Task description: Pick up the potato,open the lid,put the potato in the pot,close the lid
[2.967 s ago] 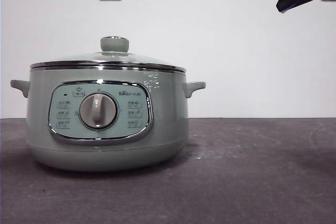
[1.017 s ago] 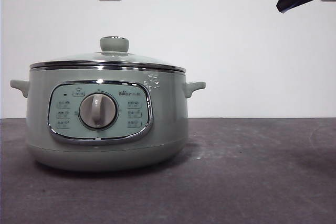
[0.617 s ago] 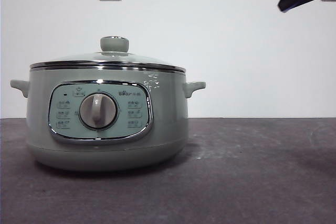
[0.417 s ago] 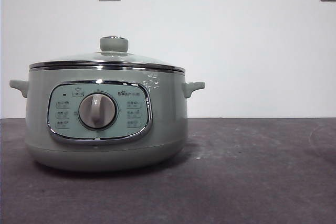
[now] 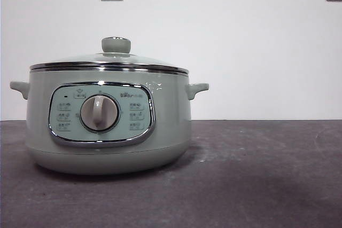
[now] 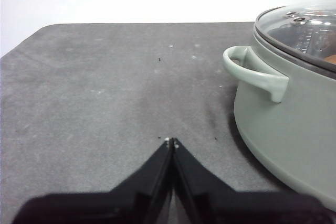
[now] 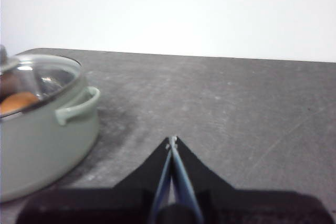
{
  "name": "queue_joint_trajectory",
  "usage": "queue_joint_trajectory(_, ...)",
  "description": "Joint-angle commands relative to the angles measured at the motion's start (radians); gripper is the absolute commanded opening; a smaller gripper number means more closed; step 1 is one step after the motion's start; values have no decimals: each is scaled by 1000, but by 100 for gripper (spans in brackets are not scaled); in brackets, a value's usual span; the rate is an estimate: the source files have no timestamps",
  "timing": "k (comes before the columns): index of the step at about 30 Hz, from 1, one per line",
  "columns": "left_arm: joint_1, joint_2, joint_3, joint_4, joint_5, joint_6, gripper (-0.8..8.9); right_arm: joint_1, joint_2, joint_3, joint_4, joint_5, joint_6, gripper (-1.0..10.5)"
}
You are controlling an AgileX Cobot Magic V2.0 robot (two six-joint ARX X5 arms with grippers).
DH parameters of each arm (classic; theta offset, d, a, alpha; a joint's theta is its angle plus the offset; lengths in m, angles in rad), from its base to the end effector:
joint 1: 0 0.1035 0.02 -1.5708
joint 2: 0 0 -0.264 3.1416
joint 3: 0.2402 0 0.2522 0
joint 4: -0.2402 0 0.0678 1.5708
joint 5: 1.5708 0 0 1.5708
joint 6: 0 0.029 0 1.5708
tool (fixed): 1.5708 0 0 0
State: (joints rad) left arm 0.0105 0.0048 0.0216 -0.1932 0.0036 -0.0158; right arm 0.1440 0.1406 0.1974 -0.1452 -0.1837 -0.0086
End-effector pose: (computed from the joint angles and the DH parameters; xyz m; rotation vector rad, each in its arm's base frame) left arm 0.0952 0.0009 0.1519 -0.0170 0.1763 0.0083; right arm 0.0939 0.0190 0.2058 -0.0067 0.0874 0.3279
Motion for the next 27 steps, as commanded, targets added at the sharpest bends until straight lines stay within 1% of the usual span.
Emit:
queue_joint_trajectory(1,3,-3,-18,6,-2,9,-1,-7,-54,-66,8,0,-5,1)
queue_joint_trajectory(12,3,-3,-18,6,-2,9,-1,-6,-140,-192,7,0,-11,1)
queue_joint_trajectory(16,3,-3,-18,6,-2,9,-1,-6,-140,-192,-11,1,-13,1)
queue_joint_trajectory(22,3,-3,-18,6,-2,9,-1,-6,-140,-192,-24,2,-35,1)
queue_joint_trajectory(27,3,-3,-18,6,-2,9,-1,-6,-140,-192,-20,2,-7,1)
